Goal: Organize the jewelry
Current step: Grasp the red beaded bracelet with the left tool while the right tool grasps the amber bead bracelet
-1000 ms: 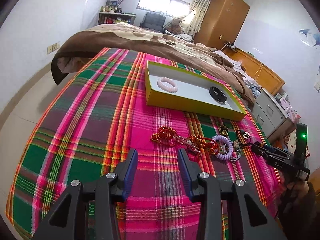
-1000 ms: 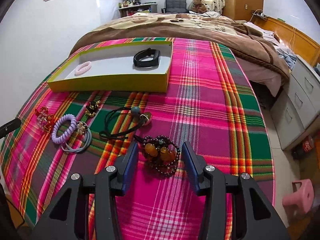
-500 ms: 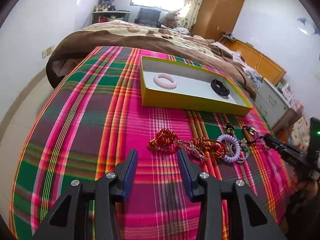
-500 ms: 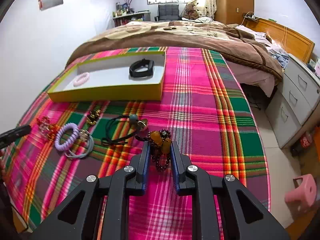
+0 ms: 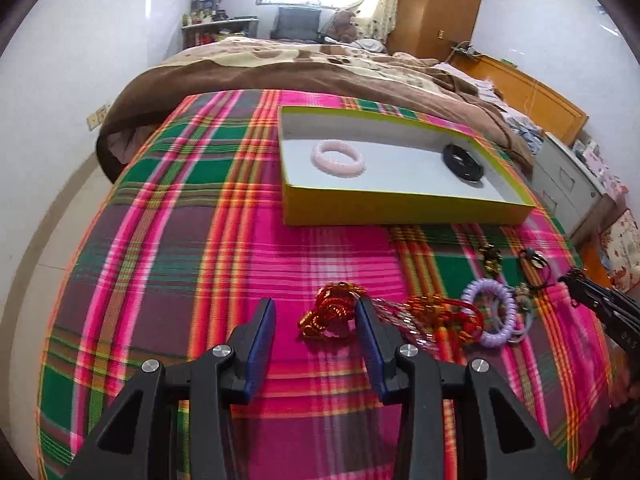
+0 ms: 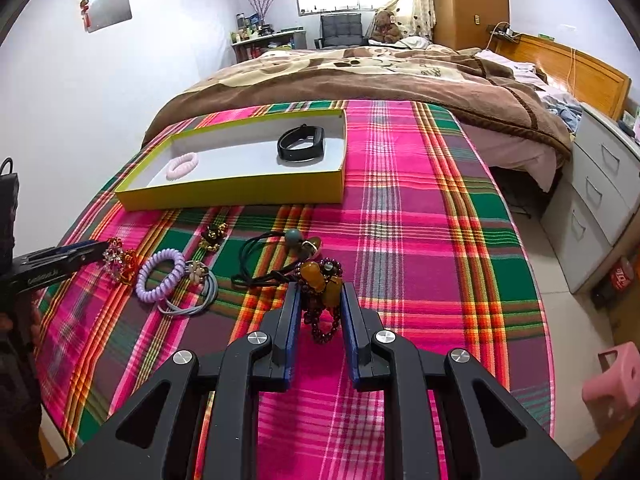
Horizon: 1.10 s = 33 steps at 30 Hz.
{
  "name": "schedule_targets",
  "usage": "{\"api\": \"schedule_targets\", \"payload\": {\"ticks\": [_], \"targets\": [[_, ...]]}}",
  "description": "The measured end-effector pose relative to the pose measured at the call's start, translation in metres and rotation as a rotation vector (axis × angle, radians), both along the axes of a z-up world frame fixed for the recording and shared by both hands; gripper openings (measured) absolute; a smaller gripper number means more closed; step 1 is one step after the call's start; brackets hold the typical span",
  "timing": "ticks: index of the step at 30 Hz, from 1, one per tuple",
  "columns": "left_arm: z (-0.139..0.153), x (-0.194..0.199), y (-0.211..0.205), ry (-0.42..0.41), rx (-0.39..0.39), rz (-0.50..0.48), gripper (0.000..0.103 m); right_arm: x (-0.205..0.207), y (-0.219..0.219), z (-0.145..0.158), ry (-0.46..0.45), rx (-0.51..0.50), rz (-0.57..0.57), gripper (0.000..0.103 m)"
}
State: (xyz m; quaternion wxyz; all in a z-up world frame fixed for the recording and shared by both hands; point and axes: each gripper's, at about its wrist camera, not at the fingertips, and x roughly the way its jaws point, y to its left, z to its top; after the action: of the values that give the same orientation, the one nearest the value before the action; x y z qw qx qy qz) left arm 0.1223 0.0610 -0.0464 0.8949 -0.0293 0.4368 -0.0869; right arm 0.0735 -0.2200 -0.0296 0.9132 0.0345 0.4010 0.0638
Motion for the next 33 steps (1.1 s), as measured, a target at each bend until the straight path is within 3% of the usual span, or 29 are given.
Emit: {"api": "schedule_targets", "payload": {"ticks": [7,17,19,26,33], "targets": [[0.0,-0.001,0.012,-0.002,0.0,0.028,0.028,-0.001,-0.002,-0.001,0.003,0.014,-0.007,0.02],[0.001,0.008,0.011,0.003,-0.026,0.026,0.027,-0.001,-0.001,-0.002,0.004,0.019,-0.003,0.02],[0.0,0.007,0.012,0.002,-0.037,0.028,0.016,-0.002,0.0,-0.002,0.005,0.019,-0.003,0.02],[0.009,0.0,0.025,-0.054,-0.072,0.077,0.014,-0.003,0.0,-0.003,0.008,0.017,-0.011,0.02],[0.024,-0.012,0.03,-0.112,-0.123,0.063,0.014,-0.003,0.0,-0.002,0.0,0.02,-0.016,0.02]]}}
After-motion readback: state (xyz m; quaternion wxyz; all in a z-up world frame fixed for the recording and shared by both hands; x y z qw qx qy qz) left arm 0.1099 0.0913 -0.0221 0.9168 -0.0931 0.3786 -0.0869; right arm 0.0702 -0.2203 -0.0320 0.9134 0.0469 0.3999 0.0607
